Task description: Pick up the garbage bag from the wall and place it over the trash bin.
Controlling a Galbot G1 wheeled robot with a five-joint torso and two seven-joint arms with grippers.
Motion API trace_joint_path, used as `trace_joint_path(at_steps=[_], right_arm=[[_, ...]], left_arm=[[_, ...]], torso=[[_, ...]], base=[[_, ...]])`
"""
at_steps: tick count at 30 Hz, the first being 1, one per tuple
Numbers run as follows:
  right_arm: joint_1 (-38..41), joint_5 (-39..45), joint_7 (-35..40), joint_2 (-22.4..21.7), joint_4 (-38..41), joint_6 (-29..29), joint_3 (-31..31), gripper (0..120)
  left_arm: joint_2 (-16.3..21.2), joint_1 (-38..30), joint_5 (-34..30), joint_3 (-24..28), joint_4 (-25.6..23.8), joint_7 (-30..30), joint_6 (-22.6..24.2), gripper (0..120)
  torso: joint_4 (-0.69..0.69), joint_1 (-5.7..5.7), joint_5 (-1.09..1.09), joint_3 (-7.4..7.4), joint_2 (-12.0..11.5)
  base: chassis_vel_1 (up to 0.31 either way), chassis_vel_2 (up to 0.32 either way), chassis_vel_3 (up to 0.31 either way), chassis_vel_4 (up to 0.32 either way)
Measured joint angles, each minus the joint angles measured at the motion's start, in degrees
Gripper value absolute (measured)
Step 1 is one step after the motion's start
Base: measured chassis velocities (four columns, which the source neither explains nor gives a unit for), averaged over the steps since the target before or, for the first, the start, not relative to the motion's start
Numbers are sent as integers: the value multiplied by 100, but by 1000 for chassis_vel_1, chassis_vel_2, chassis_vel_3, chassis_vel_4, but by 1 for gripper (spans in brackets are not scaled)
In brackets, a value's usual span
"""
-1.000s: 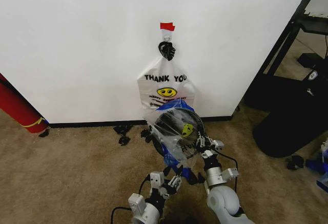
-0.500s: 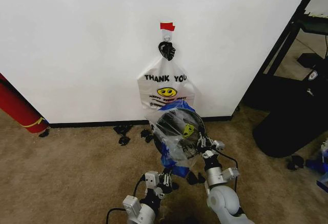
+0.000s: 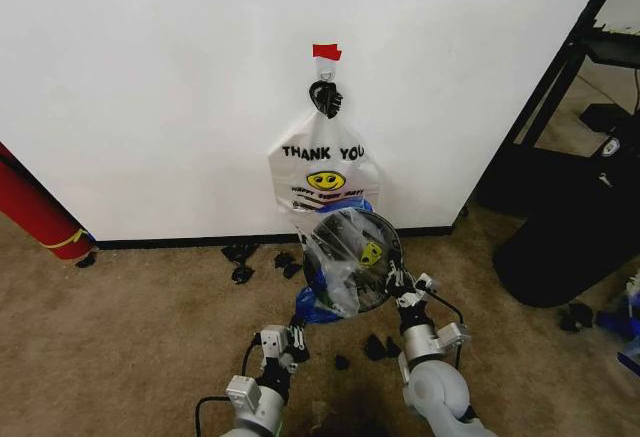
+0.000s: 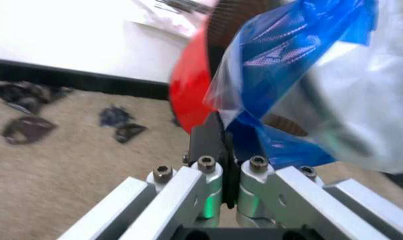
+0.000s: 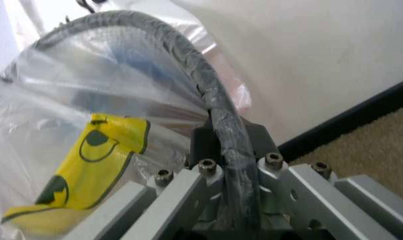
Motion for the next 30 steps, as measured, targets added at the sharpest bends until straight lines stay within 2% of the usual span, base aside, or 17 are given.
trace_joint_path(at_steps=[4, 9, 13, 30], right_arm=[[-5, -23, 92, -12, 34, -98, 1, 0], [-34, 11, 315, -3, 121, -294, -7, 0], [-51, 13, 314, -4, 121, -301, -16, 0], [-133, 85, -140, 4, 126, -203, -35, 0]], left_arm=[[-22, -98, 145, -31, 119, -163, -33, 0], [-177, -343, 434, -21, 653, -796, -22, 0], [-250, -395, 496, -6, 839, -882, 16, 0], [-360, -562, 235, -33, 1067, -1469, 720, 0]], torso=[[0, 0, 0, 0, 0], [0, 0, 0, 0, 0], [0, 0, 0, 0, 0], [0, 0, 0, 0, 0]], base=[[0, 0, 0, 0], [0, 0, 0, 0], [0, 0, 0, 0], [0, 0, 0, 0]])
